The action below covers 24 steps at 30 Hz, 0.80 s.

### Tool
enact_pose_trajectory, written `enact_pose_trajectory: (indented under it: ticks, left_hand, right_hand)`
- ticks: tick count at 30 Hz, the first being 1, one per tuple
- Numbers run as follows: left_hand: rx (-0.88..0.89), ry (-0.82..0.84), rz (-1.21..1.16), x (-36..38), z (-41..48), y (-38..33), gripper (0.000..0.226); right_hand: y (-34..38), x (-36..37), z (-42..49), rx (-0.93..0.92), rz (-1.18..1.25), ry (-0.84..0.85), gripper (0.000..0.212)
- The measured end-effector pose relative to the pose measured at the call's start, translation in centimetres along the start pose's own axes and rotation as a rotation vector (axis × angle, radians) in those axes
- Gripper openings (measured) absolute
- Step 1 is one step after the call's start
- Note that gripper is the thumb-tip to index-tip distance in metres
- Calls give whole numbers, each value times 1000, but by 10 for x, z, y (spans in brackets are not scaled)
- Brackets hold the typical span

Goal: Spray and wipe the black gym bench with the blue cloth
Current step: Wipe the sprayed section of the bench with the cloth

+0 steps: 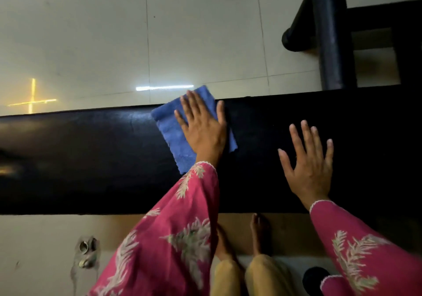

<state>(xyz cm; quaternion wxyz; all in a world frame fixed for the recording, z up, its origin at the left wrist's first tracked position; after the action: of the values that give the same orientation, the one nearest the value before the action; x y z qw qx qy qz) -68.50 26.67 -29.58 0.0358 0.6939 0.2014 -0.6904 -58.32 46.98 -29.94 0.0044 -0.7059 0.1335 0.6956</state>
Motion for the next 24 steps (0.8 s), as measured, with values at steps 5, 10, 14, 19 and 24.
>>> enact_pose_trajectory:
  ticks: [5,10,14,19,24]
  left_hand:
    - [249,-15,24,-3,-2,26,78]
    - [158,10,36,0,-17,-2,70]
    - [400,-16,28,-3,-8,16,72]
    - [-81,-43,26,3,-16,-1,69]
    - [357,-14,36,-4,-74,11,69]
  right_hand:
    - [0,0,0,-14,9,-25,63]
    - [1,-1,0,-20,1,-27,62]
    - [1,0,-1,-18,23,-51,61]
    - [1,-1,0,-48,12,-58,60]
    - [-1,-5,-1,-59,36,-25,64]
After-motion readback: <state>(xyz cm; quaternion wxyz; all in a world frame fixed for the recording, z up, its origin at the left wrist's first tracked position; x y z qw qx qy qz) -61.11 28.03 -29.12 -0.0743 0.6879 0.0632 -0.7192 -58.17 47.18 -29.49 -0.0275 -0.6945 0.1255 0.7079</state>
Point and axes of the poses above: each hand's wrist, its own z-axis towards the middle knuckle, its own x-axis out of the palm, y = z × x, the point moved 3 cm from there along z, towards the middle knuckle, and after that the axes turned 9 degrees about -y, right-handed, at the moved point
